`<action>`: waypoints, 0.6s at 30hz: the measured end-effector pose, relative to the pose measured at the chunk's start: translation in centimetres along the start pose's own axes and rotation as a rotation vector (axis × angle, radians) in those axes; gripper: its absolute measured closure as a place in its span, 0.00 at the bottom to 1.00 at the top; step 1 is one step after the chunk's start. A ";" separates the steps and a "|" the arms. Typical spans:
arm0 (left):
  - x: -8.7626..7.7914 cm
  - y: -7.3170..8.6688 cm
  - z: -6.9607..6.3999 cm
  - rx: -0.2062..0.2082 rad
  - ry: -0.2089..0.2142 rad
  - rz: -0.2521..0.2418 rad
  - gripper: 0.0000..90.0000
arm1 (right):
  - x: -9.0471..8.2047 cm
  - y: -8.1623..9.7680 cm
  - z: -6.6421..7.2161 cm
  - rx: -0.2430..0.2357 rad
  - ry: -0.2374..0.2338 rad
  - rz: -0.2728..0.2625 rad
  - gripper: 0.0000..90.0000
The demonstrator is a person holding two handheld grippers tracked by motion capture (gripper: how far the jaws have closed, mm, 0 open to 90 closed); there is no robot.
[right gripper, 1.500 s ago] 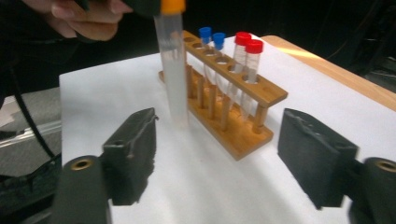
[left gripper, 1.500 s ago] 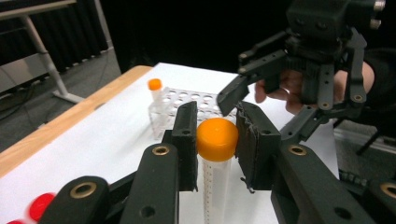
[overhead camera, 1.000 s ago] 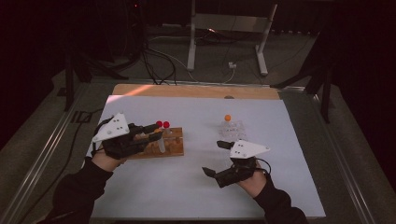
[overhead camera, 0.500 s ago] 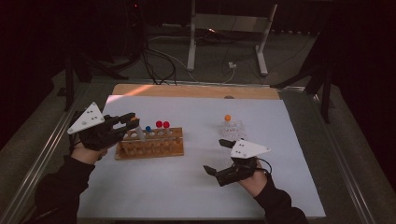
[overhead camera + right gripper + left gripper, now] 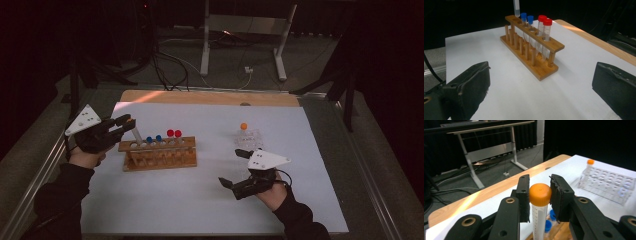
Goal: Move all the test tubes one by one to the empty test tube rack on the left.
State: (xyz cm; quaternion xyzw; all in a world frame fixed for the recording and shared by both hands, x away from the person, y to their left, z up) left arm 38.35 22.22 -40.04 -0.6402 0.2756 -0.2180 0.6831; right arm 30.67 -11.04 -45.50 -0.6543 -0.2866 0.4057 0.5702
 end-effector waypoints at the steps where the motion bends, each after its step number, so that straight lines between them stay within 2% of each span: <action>1: 0.1 0.2 0.1 -0.001 -0.002 0.002 0.79 | 0.0 0.0 0.0 0.000 0.001 0.000 0.02; 18: 1.7 4.5 0.1 -0.046 -0.013 0.052 0.79 | -0.1 0.1 0.1 0.001 -0.009 0.003 0.02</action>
Point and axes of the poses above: each handheld gripper's, and its own axes: x roughly forward along the jaws, y roughly out of its underside, z roughly to its left, the point moved 8 cm from there along x, roughly forward along the jaws, and after that the axes turned 12 degrees about -z, right-handed, at the moved point
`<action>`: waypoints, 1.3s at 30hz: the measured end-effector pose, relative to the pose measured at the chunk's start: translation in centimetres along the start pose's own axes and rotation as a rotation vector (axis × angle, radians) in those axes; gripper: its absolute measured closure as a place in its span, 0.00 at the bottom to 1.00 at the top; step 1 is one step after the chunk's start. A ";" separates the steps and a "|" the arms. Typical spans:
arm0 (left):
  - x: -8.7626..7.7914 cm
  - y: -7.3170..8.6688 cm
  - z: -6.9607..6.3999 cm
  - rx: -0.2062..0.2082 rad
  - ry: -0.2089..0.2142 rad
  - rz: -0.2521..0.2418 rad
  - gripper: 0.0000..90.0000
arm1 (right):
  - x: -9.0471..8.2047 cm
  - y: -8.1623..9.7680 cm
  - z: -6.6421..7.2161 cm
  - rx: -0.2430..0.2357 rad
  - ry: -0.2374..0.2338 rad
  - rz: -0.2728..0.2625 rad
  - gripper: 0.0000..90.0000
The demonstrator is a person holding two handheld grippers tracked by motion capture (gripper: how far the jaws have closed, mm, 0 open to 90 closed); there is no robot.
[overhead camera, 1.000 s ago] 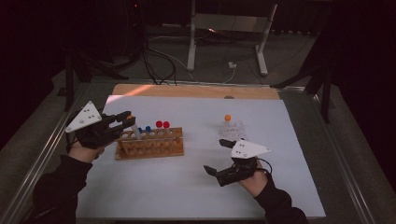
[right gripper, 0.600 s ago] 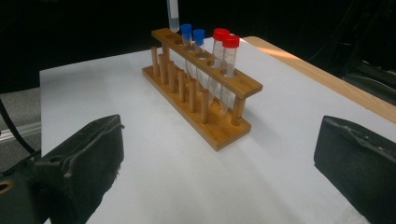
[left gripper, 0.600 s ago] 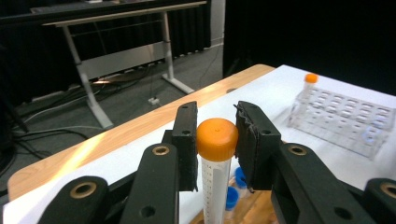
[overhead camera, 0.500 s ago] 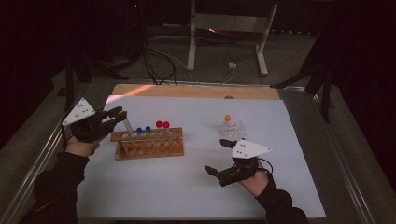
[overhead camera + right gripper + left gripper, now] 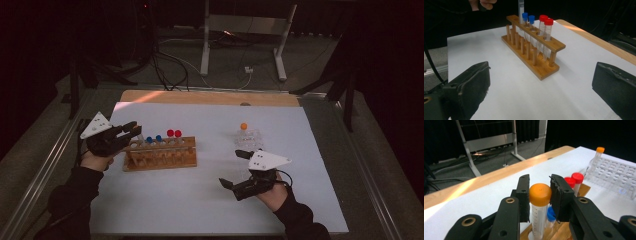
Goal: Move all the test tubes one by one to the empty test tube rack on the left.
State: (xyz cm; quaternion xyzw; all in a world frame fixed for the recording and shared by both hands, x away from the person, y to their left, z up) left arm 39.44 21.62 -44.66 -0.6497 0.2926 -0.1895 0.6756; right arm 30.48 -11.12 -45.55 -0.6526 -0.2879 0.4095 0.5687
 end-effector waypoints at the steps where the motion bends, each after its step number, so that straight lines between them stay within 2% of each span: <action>1: 0.1 0.3 0.0 -0.007 0.000 0.000 0.79 | 0.0 0.0 0.0 0.001 -0.002 0.000 0.02; 8: 0.5 1.9 0.1 -0.032 -0.007 0.012 0.79 | 0.0 0.0 0.1 -0.001 -0.006 0.005 0.02; 17: 0.7 3.6 0.1 -0.041 -0.005 0.020 0.79 | 0.0 0.0 0.2 -0.003 -0.010 0.007 0.02; 25: 0.6 3.7 0.0 -0.044 -0.007 0.015 0.79 | 0.0 0.1 0.2 -0.005 -0.011 0.012 0.02; 30: 0.5 3.8 0.0 -0.039 -0.013 0.029 0.79 | 0.0 0.0 0.2 -0.002 -0.013 0.009 0.02; 34: 0.5 3.8 -0.1 -0.044 -0.002 0.032 0.78 | 0.0 -0.1 0.2 -0.001 -0.012 0.009 0.02; 39: 0.1 3.2 -0.3 -0.062 0.020 0.012 0.66 | -0.2 -0.3 0.0 -0.001 -0.007 -0.001 0.02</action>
Point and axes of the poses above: each handheld gripper's, and its own axes: x roughly forward along the jaws, y roughly out of its underside, z roughly to its left, the point moved 8 cm from there along x, roughly forward along the jaws, and after that the axes turned 12 degrees about -z, right-handed, at the moved point
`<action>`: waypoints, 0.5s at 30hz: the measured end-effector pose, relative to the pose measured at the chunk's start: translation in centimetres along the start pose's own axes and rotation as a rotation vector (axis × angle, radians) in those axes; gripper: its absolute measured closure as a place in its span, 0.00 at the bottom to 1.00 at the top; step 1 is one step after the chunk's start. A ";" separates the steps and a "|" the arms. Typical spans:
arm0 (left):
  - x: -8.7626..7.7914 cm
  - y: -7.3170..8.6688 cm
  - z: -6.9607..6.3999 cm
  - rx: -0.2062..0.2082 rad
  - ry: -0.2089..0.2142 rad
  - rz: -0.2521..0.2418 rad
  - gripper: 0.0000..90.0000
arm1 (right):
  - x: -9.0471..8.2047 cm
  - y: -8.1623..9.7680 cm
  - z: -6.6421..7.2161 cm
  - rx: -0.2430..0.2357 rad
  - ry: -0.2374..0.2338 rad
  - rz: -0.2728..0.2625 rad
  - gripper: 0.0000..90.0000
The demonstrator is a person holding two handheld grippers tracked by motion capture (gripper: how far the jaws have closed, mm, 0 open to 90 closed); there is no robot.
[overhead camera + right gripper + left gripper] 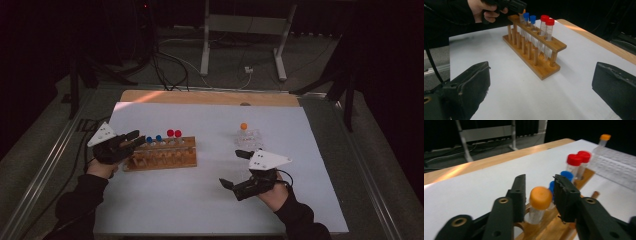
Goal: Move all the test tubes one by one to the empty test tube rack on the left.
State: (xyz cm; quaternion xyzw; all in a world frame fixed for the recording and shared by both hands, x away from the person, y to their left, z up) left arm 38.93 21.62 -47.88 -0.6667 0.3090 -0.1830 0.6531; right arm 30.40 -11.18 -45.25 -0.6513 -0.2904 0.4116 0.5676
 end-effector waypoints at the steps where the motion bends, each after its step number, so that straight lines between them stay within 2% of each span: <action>1: -0.2 -0.2 -0.1 -0.001 0.007 -0.004 0.62 | -0.1 0.0 -0.1 -0.005 0.002 0.000 0.02; 3: -0.7 -0.6 -0.3 0.003 0.015 -0.023 0.51 | -0.2 -0.2 -0.3 -0.019 0.009 -0.003 0.02; 5: -1.4 -1.2 -0.8 -0.008 0.046 -0.064 0.43 | -0.3 -0.3 -0.5 -0.022 0.000 -0.009 0.02; 6: -1.7 -1.3 -1.0 -0.004 0.056 -0.064 0.39 | -0.4 -0.4 -0.7 -0.030 -0.001 -0.017 0.02; 8: -2.1 -1.5 -1.6 -0.008 0.076 -0.068 0.26 | -0.5 -0.6 -1.1 -0.049 0.008 -0.021 0.02; 10: -2.5 -1.7 -2.3 -0.012 0.102 -0.074 0.15 | -0.6 -0.7 -1.6 -0.048 0.019 -0.023 0.02; 13: -3.0 -1.8 -3.4 -0.008 0.127 -0.082 0.04 | -0.8 -0.9 -2.8 -0.036 0.044 -0.023 0.02; 15: -3.3 -1.9 -4.3 0.002 0.164 -0.093 0.02 | -0.8 -1.1 -3.7 -0.035 0.064 -0.023 0.02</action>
Point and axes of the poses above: each handheld gripper's, and its own axes: x roughly forward along the jaws, y roughly out of its underside, z roughly to its left, the point moved 8 cm from there along x, roughly forward along the jaws, and after that the axes turned 12 degrees about -z, right-handed, at the moved point
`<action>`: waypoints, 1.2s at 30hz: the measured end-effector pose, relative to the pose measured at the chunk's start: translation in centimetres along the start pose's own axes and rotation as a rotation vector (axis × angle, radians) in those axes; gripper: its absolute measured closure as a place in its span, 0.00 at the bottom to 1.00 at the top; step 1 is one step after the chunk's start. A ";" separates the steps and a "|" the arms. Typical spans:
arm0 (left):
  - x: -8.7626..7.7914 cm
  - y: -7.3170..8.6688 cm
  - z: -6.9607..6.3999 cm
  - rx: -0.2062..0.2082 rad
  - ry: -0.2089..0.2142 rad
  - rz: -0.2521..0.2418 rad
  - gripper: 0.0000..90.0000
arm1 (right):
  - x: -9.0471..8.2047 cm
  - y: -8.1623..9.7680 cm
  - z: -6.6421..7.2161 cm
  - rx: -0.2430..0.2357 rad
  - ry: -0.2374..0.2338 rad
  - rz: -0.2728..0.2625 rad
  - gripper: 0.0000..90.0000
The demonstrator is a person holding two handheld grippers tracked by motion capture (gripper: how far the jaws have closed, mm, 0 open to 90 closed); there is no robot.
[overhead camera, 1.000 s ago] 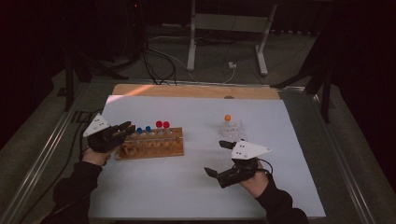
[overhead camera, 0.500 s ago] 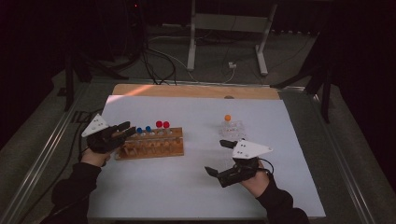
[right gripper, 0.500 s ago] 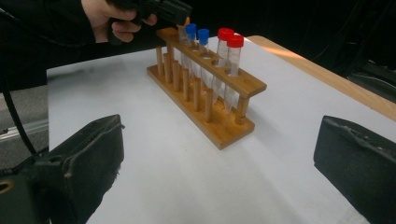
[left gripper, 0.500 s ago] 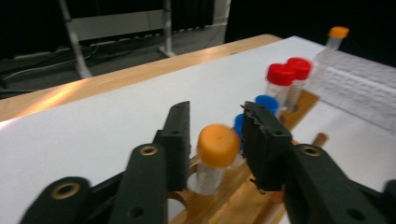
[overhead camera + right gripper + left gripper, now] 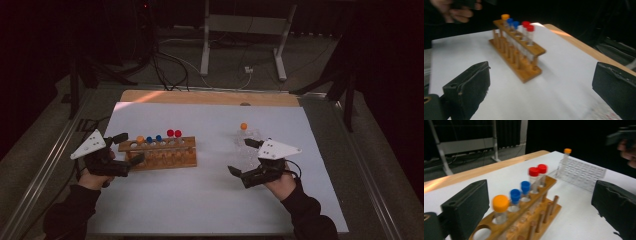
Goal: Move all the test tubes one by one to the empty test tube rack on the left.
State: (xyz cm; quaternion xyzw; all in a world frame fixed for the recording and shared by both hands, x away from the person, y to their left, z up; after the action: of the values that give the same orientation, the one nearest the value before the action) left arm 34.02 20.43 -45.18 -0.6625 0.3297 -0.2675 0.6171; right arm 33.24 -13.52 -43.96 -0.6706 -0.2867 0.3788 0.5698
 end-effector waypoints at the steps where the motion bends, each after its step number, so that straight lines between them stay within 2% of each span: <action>1: 0.0 0.1 -0.5 0.014 0.008 0.002 0.01 | 0.0 0.0 -0.4 0.008 0.006 0.003 0.02; 6: 0.1 0.6 -2.7 0.039 0.058 0.022 0.01 | 0.1 0.4 -3.0 0.060 0.063 0.036 0.02; 10: 0.2 0.6 -3.8 0.033 0.082 0.013 0.01 | 0.5 1.2 -5.2 0.095 0.120 0.049 0.02; 12: 0.3 0.5 -4.2 0.030 0.088 0.010 0.01 | 0.7 1.8 -6.2 0.115 0.139 0.060 0.02; 16: 0.4 0.6 -4.7 0.022 0.102 0.009 0.01 | 1.2 2.8 -7.8 0.117 0.187 0.086 0.02; 18: 0.4 0.6 -4.8 0.019 0.102 0.006 0.01 | 1.5 3.2 -8.3 0.134 0.195 0.087 0.03; 21: 0.4 0.6 -4.8 0.015 0.107 0.004 0.01 | 2.0 4.1 -9.4 0.147 0.223 0.115 0.06; 23: 0.4 0.7 -4.8 0.017 0.110 0.006 0.01 | 2.4 4.8 -9.9 0.166 0.226 0.132 0.08; 25: 0.5 0.7 -4.8 0.018 0.108 0.007 0.01 | 2.7 5.2 -10.4 0.175 0.228 0.141 0.15; 27: 0.5 0.8 -4.8 0.021 0.105 0.008 0.01 | 2.9 5.4 -10.6 0.173 0.222 0.151 0.18; 31: 0.5 0.8 -4.7 0.019 0.107 0.008 0.01 | 3.5 6.0 -10.9 0.162 0.216 0.191 0.29; 36: 0.5 0.9 -4.7 0.021 0.109 0.010 0.01 | 3.9 6.8 -11.6 0.138 0.214 0.248 0.54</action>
State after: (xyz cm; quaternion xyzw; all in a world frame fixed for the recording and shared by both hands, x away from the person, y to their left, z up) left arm 30.63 16.99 -45.62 -0.6387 0.3632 -0.3035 0.6066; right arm 44.73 -17.92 -50.60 -0.6967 -0.1127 0.3914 0.5905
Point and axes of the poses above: each handheld gripper's, and its own axes: x roughly forward along the jaws, y roughly out of its underside, z roughly to its left, the point moved 8 cm from there along x, roughly forward along the jaws, and after that the axes turned 12 degrees about -z, right-handed, at the moved point
